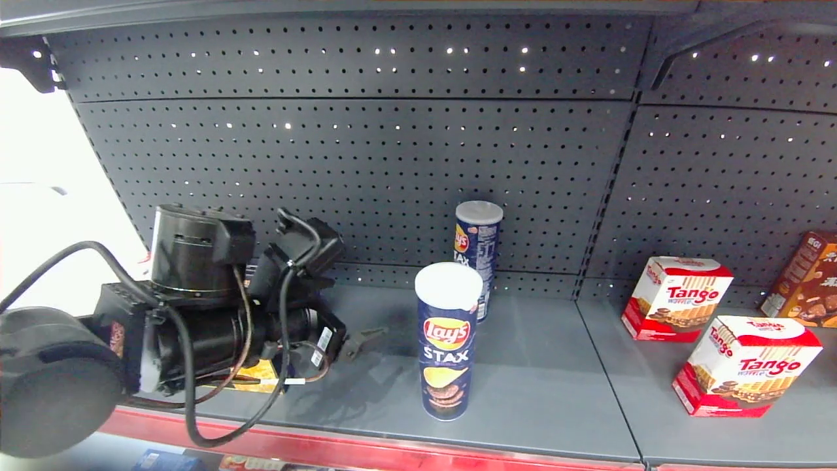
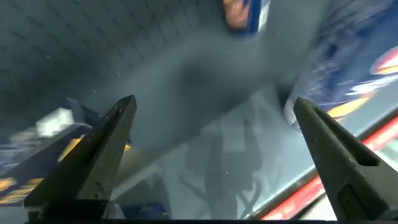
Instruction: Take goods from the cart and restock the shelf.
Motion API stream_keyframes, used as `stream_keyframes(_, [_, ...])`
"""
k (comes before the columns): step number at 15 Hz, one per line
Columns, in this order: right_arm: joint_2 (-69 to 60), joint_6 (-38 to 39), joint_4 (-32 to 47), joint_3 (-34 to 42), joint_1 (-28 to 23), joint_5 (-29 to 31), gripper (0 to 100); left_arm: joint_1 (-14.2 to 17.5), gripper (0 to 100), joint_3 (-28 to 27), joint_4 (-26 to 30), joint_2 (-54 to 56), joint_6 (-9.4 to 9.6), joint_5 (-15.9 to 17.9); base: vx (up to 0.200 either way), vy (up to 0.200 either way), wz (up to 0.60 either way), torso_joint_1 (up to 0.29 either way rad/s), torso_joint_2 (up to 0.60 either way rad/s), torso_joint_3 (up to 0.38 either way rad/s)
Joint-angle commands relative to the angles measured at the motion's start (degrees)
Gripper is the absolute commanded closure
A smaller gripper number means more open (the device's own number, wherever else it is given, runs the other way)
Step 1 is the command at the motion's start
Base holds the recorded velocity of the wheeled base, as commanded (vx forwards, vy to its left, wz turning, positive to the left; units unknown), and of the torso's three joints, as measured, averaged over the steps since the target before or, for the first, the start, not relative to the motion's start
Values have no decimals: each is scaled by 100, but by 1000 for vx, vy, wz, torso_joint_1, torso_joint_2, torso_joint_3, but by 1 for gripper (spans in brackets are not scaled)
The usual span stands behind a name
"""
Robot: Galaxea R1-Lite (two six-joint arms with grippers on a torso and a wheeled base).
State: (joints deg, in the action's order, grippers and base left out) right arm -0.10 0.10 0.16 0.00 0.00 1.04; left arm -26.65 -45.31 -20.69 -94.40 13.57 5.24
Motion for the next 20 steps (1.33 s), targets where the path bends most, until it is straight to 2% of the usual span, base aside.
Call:
stream_keyframes(1, [10,-1,2,0,0,2,0,-25,0,-13,-5,-606,5,-41,0,0,0,0,0,0])
stream_keyframes(6, [10,-1,2,0,0,2,0,-183,0,-92,-23,-931,32,-269,0,0,0,0,0,0])
stream_keyframes(10, [10,-1,2,0,0,2,0,-446,0,-83,-190,-1027,-56,-445,0,0,0,0,0,0])
stream_keyframes(12, [10,-1,2,0,0,2,0,-587,0,-197,-366,-1168,-197,-524,0,0,0,0,0,0])
stream_keyframes(20, [10,-1,2,0,0,2,0,-886,0,-602,-454,-1432,-197,-665,0,0,0,0,0,0])
